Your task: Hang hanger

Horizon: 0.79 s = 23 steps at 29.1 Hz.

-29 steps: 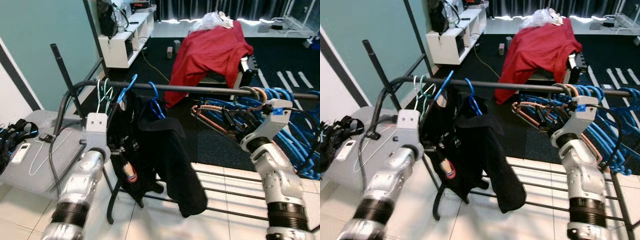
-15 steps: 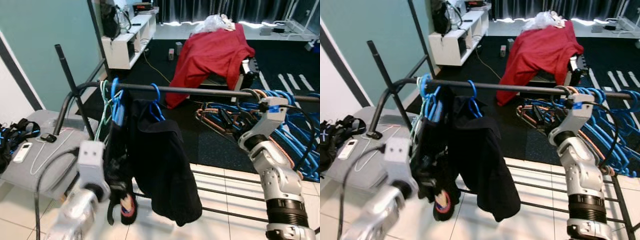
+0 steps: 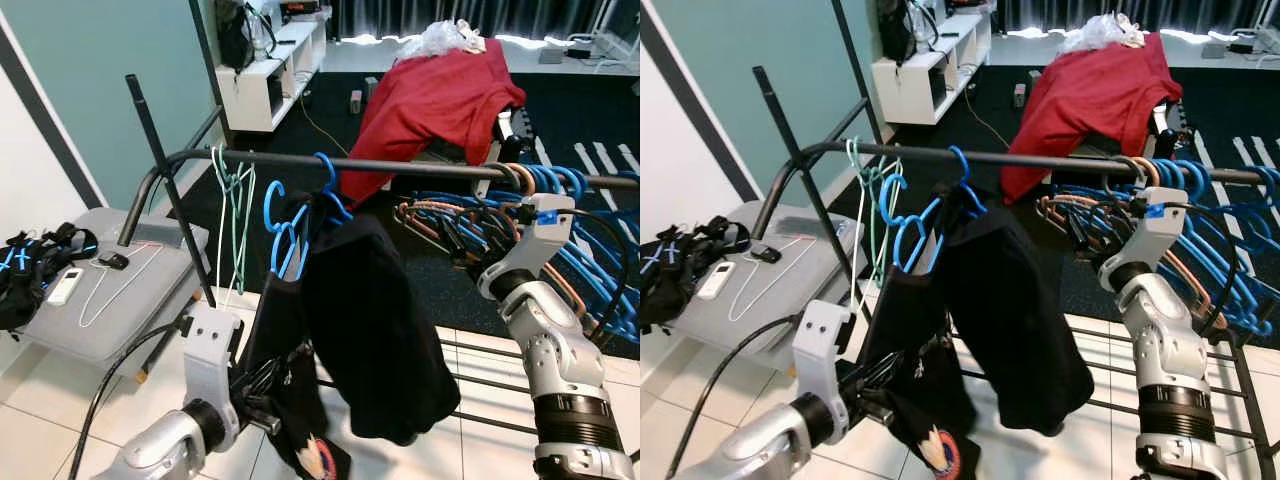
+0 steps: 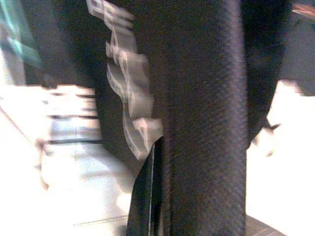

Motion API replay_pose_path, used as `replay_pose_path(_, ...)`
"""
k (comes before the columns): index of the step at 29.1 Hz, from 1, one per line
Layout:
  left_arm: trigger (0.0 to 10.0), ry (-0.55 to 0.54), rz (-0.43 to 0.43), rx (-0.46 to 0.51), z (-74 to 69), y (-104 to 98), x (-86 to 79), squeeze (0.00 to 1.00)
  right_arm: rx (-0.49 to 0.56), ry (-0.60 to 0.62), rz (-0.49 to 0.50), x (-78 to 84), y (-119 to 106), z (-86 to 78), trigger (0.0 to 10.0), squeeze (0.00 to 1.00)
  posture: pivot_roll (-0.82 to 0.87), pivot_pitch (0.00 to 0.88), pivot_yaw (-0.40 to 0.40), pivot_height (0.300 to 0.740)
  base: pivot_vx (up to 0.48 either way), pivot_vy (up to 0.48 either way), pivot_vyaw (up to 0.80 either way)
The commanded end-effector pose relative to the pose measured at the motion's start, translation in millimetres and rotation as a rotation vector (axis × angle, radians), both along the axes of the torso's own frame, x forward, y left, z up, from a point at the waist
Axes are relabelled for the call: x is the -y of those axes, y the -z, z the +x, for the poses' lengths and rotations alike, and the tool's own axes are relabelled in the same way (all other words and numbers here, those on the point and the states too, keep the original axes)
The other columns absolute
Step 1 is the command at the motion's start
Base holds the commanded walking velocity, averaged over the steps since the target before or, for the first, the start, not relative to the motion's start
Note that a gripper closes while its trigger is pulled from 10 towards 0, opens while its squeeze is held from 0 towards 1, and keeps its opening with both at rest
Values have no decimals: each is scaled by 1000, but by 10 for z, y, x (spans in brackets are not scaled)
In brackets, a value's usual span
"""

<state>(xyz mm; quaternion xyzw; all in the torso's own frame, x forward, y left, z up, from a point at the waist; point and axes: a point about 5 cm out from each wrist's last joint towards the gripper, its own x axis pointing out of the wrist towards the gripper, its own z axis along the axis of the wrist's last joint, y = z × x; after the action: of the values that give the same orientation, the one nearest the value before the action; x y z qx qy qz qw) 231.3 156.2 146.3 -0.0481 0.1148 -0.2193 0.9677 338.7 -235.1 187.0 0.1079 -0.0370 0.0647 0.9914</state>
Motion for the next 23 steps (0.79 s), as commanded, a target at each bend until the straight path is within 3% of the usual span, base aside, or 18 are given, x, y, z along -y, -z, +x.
replay_pose_path(1,10000,-60,44,52,64,-108,-236,0,-8,-3,3,7,19,6,10000,0,-96,50,41,735,-476,0,0)
replay_pose_path(2,10000,-70,71,69,96,-166,-348,0,-8,-7,2,2,20,6,10000,0,-96,50,41,735,-476,0,0)
replay_pose_path(5,10000,-62,87,78,96,-206,-410,0,-8,-9,1,-1,20,3,10000,0,-94,49,42,735,-476,0,0)
replay_pose_path(6,10000,-68,138,81,102,-265,-567,0,-10,-16,5,-5,23,0,10000,0,-93,48,41,735,-476,0,0)
replay_pose_path(8,10000,-68,138,81,102,-265,-567,0,-10,-16,5,-5,23,0,10000,0,-93,48,41,735,-476,0,0)
replay_pose_path(10,10000,-77,209,91,110,-375,-788,0,-12,-28,11,-11,28,-9,10000,0,-92,48,40,735,-476,0,0)
replay_pose_path(12,10000,-77,209,91,110,-375,-788,0,-12,-28,11,-11,28,-9,10000,0,-92,48,40,735,-476,0,0)
replay_pose_path(13,10000,-81,230,100,124,-432,-865,0,-12,-35,15,-13,29,-12,10000,0,-88,47,37,735,-454,0,0)
replay_pose_path(17,10000,-83,231,124,164,-484,-894,0,-12,-42,18,-17,27,-11,10000,0,-88,47,37,735,-227,0,0)
replay_pose_path(23,10000,-6,93,193,302,-507,-709,0,6,-128,28,-84,-5,-25,10000,0,-100,45,36,735,0,0,0)
